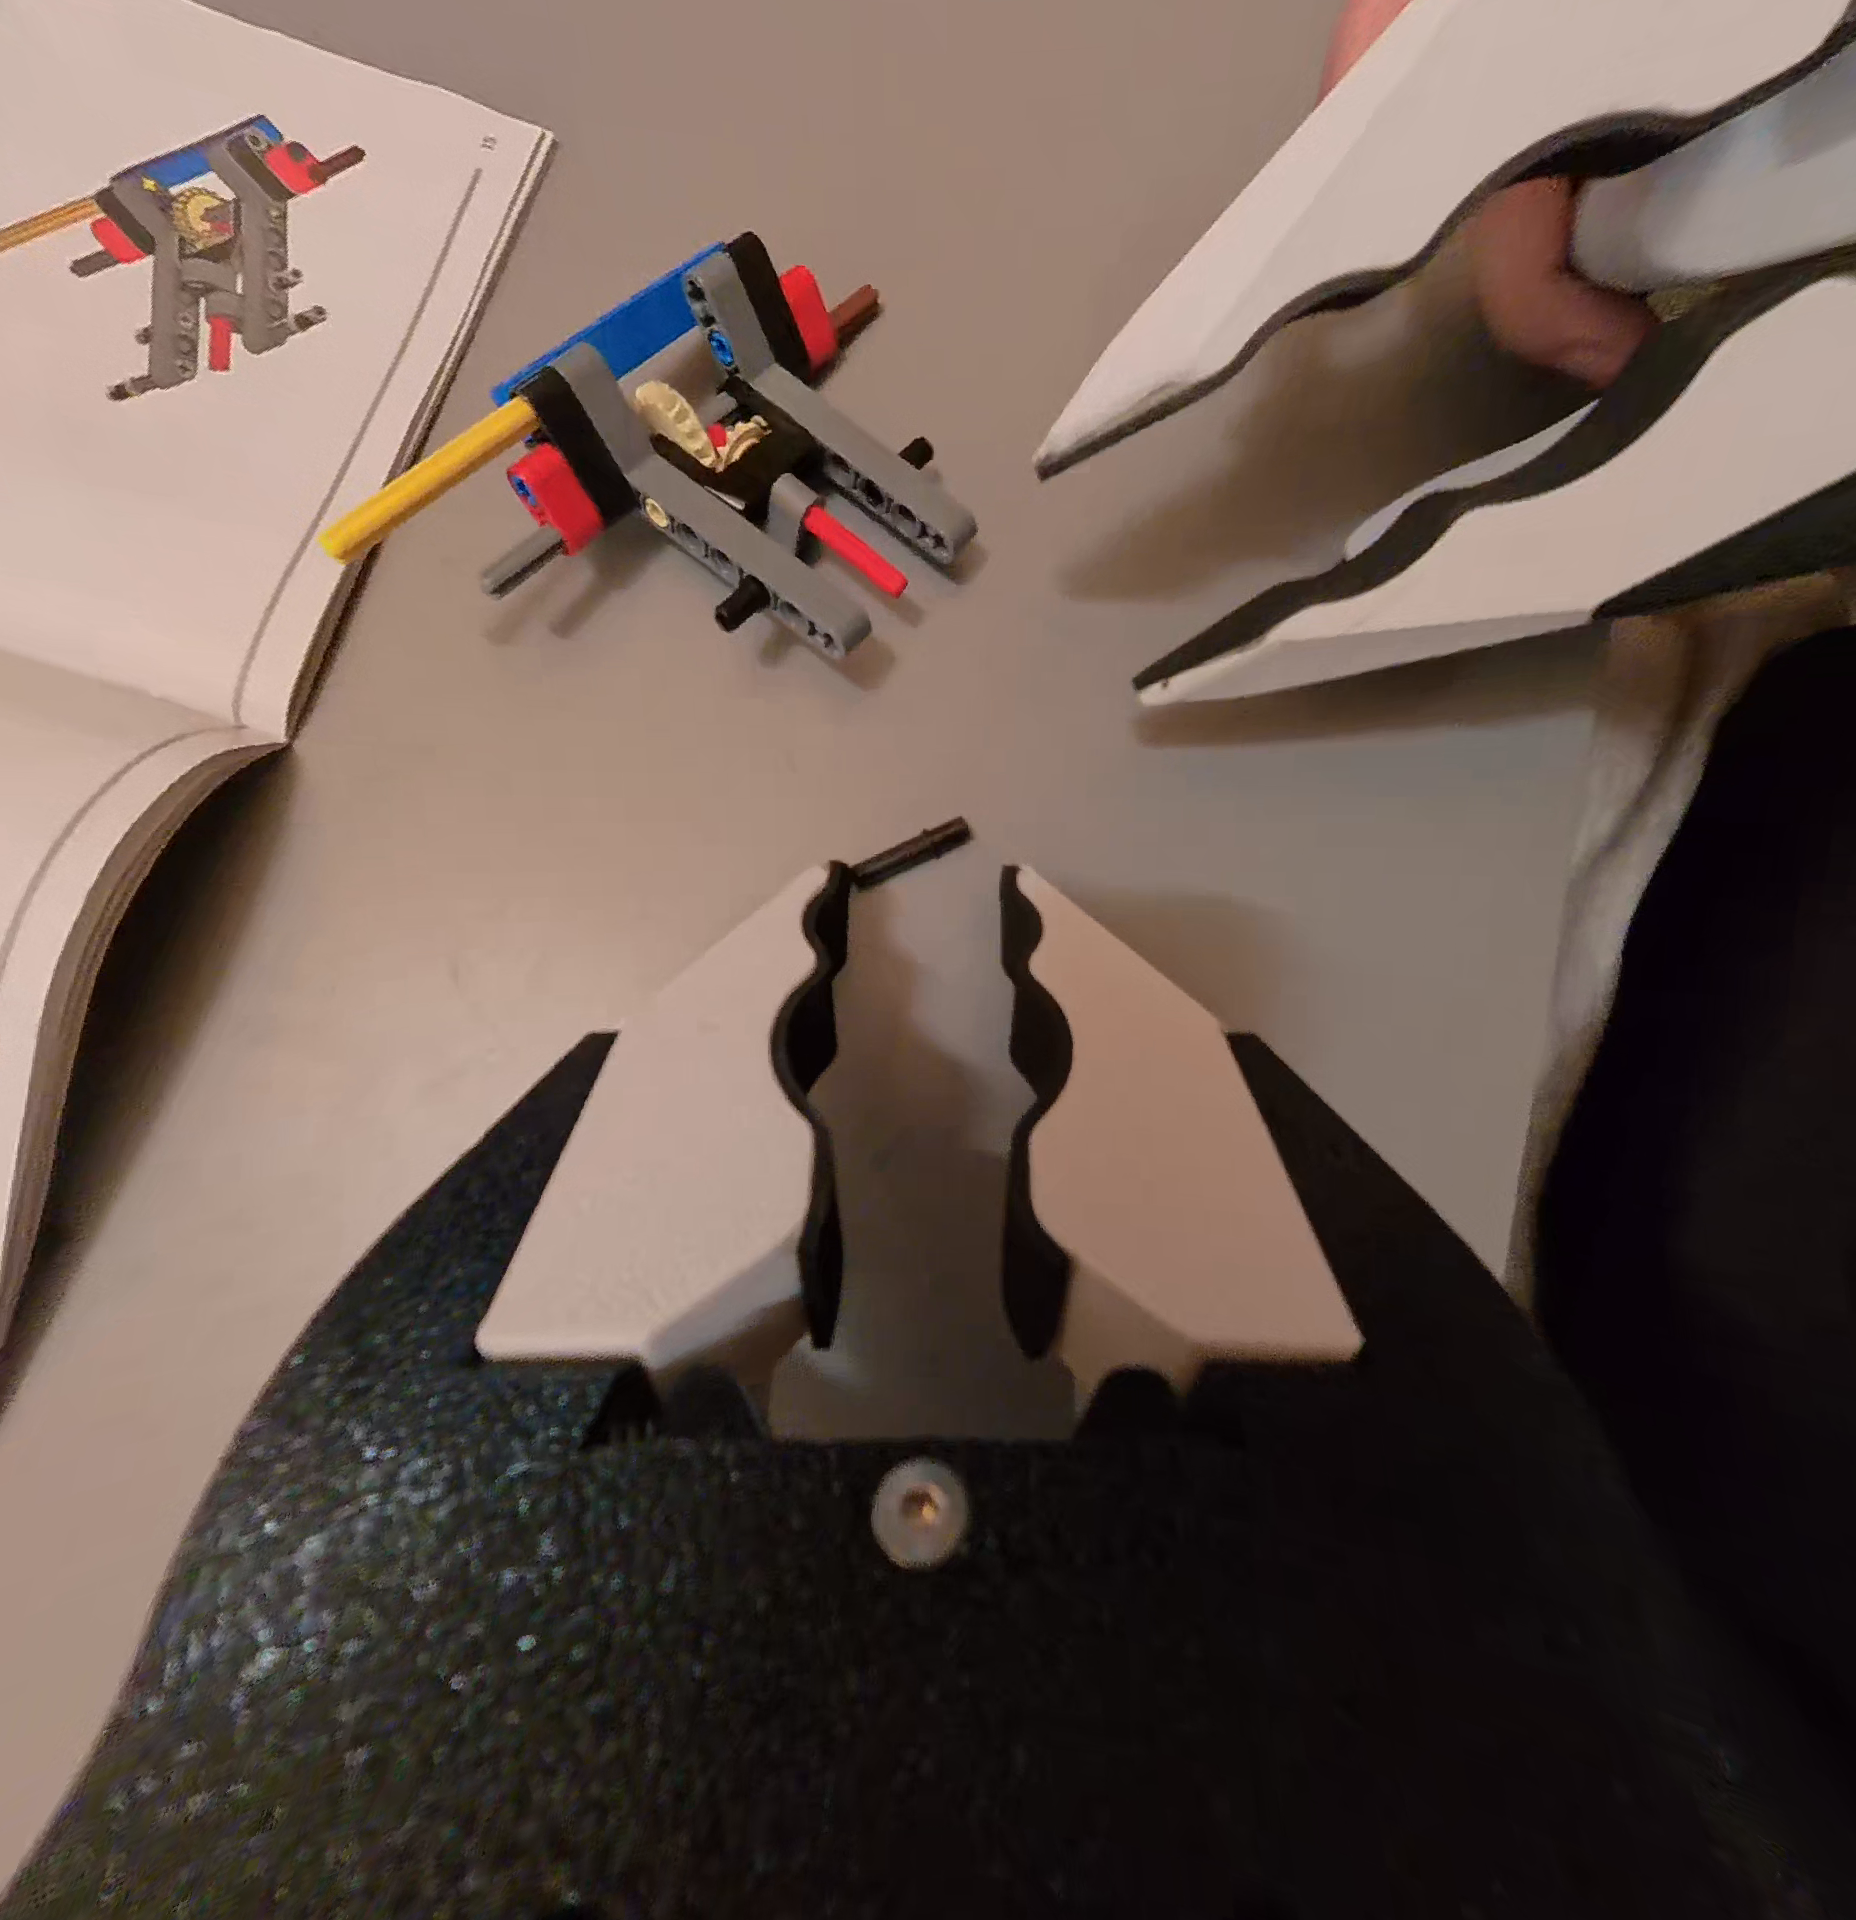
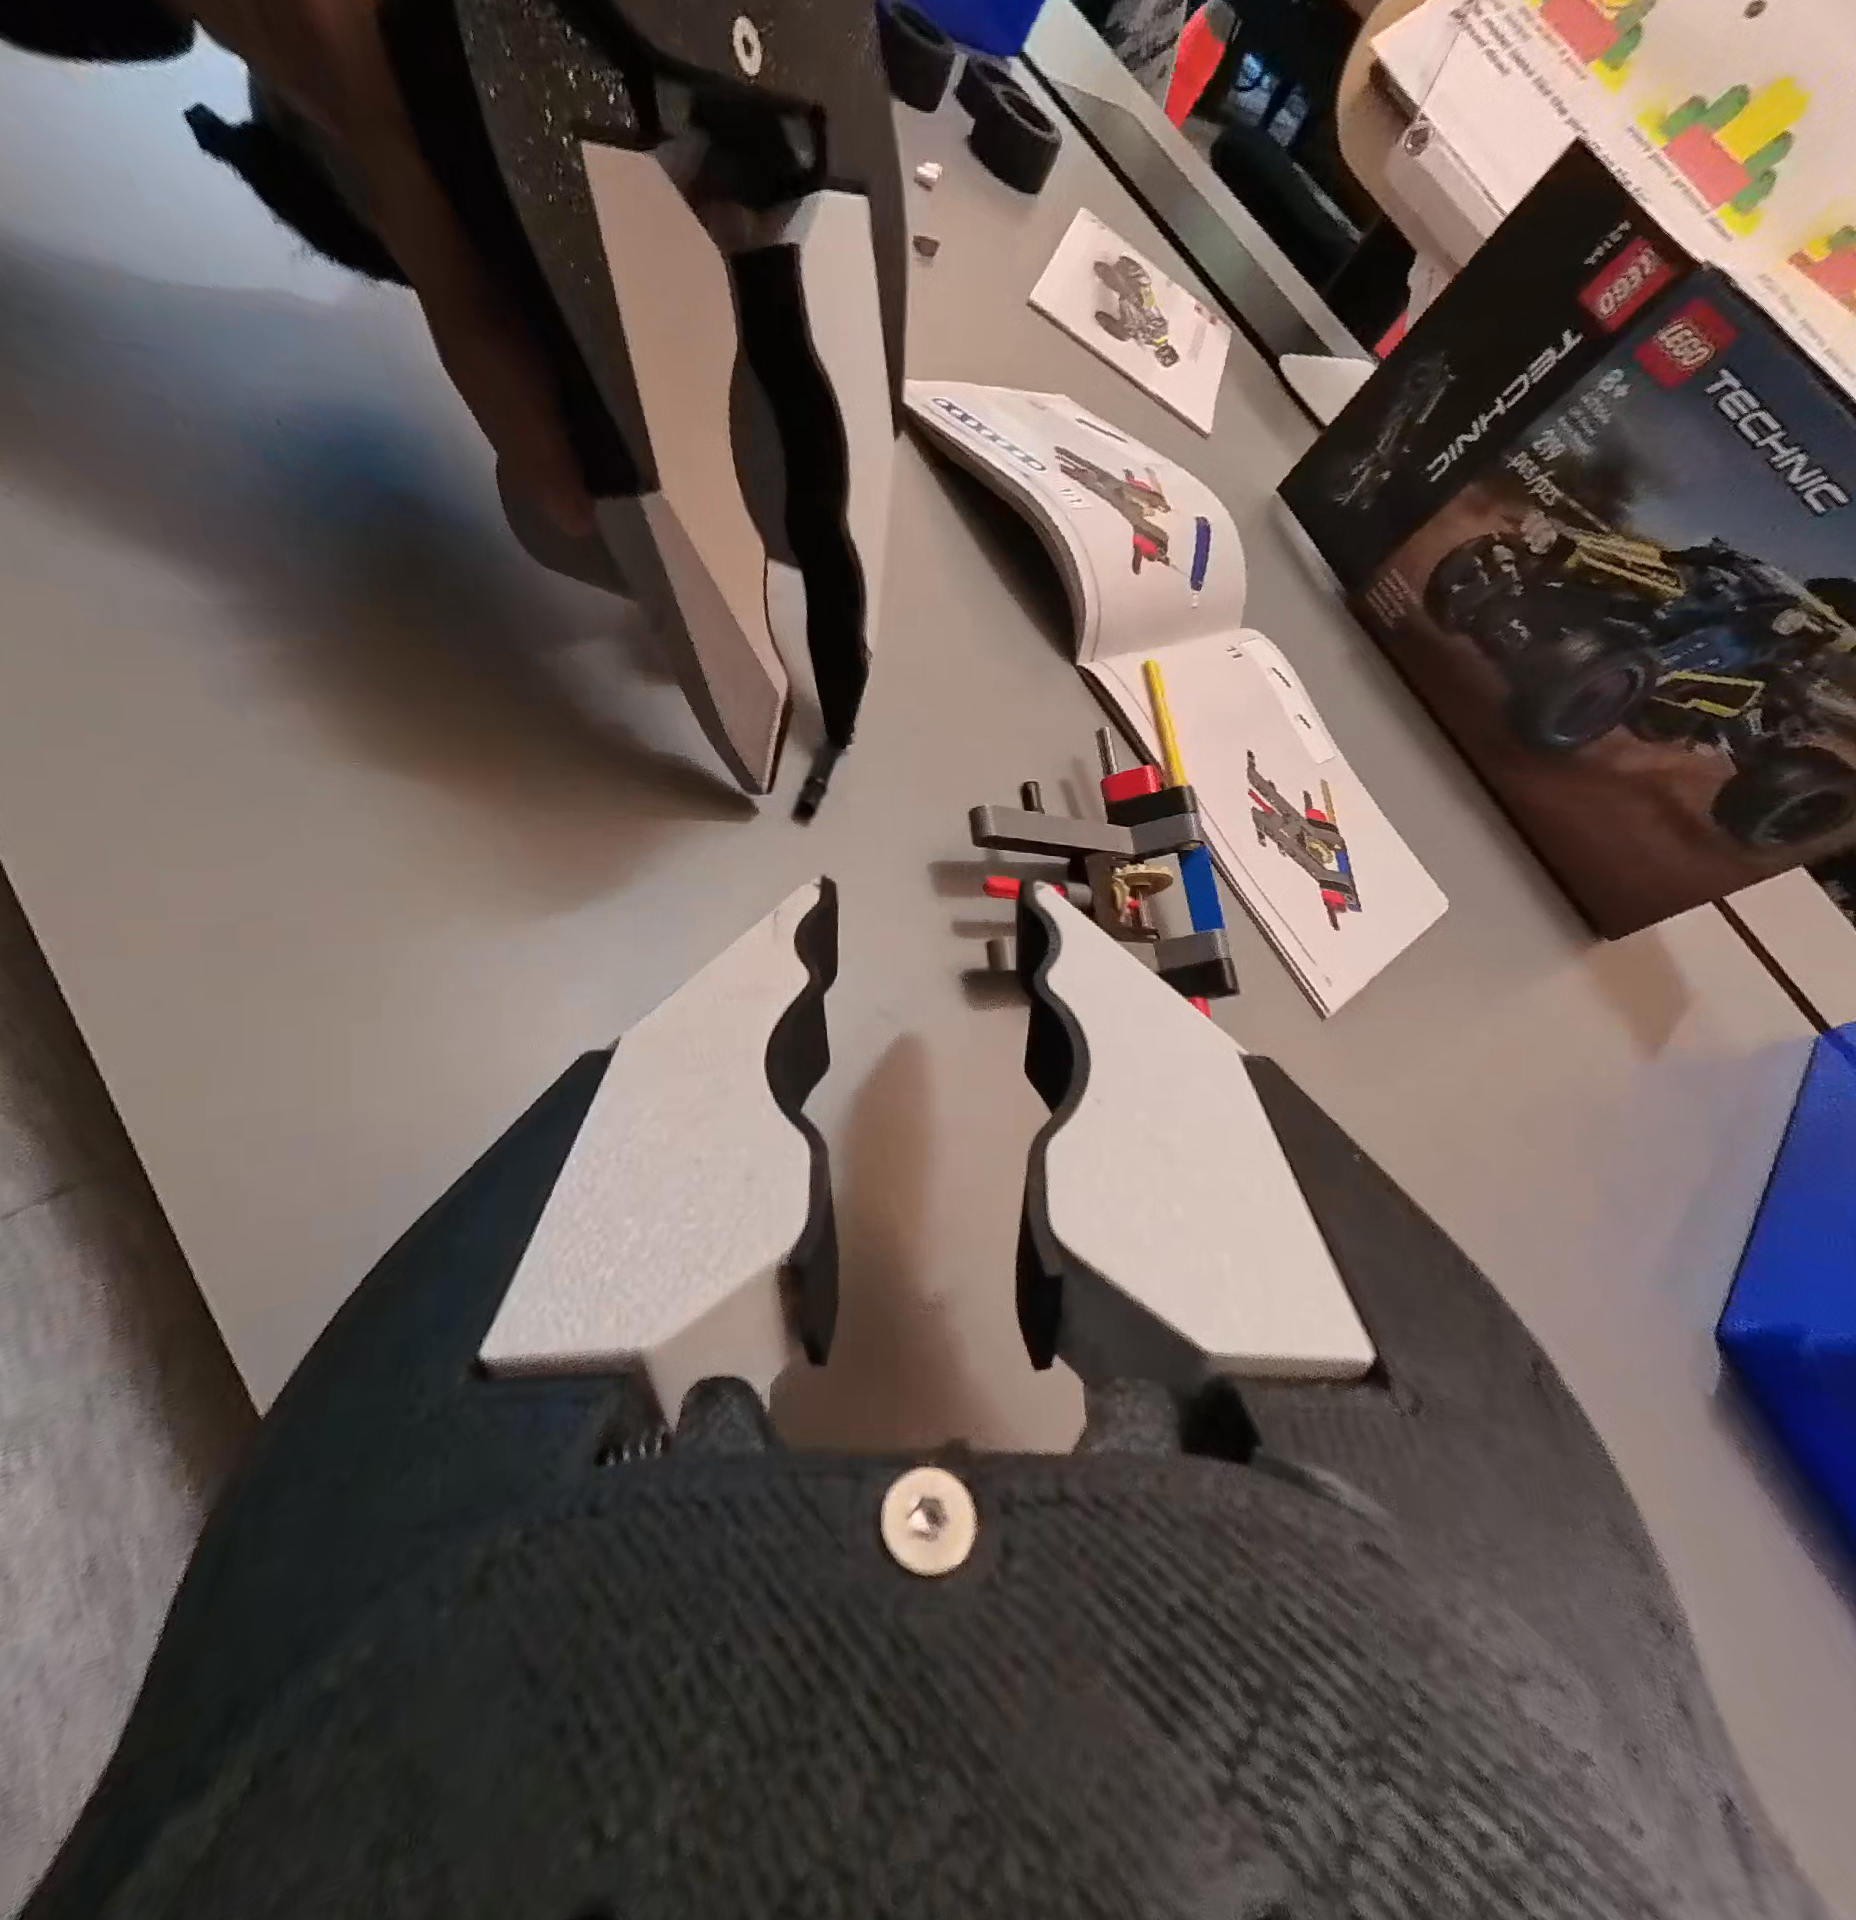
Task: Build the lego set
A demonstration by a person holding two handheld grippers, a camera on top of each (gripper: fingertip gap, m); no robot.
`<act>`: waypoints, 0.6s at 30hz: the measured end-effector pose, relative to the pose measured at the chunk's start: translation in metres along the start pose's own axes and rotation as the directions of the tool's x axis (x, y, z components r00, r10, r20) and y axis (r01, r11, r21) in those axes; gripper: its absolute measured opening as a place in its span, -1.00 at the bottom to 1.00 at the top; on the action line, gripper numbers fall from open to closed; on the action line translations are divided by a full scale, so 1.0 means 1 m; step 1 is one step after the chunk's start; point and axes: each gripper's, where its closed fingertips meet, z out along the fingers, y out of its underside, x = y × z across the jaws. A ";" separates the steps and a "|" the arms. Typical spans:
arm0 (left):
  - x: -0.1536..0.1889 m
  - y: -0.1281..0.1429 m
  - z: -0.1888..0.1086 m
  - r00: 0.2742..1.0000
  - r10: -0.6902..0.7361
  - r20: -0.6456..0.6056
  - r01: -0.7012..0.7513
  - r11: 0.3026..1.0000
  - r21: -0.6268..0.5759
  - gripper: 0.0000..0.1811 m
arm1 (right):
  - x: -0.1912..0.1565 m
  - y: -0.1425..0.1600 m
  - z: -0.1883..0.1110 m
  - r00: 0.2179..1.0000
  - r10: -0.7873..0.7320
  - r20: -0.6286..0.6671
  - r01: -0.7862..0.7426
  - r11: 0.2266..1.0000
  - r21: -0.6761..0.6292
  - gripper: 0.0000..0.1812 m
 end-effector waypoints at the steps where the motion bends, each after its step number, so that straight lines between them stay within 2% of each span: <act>1: 0.001 0.000 0.000 1.000 0.004 -0.006 -0.004 1.000 -0.002 -0.68 | -0.002 0.001 0.003 1.000 -0.011 0.005 0.011 1.000 -0.011 -0.65; 5: -0.003 0.003 -0.010 1.000 0.009 -0.020 -0.008 1.000 0.012 -0.58 | -0.007 0.000 0.008 0.999 -0.036 0.001 0.036 0.999 -0.032 -0.68; 10: -0.032 0.003 -0.054 0.997 -0.052 0.050 0.045 0.992 0.121 -0.62 | -0.012 0.001 0.016 1.000 -0.006 0.025 0.007 0.997 -0.071 -0.69; 14: -0.075 0.023 -0.100 0.968 -0.154 0.201 0.118 0.977 0.178 -0.68 | -0.020 0.002 0.025 0.998 0.014 0.056 -0.007 0.992 -0.128 -0.69; 18: -0.121 0.059 -0.160 0.868 -0.325 0.376 0.233 0.934 0.271 -0.72 | -0.022 0.004 0.034 0.997 0.047 0.063 -0.034 0.981 -0.189 -0.79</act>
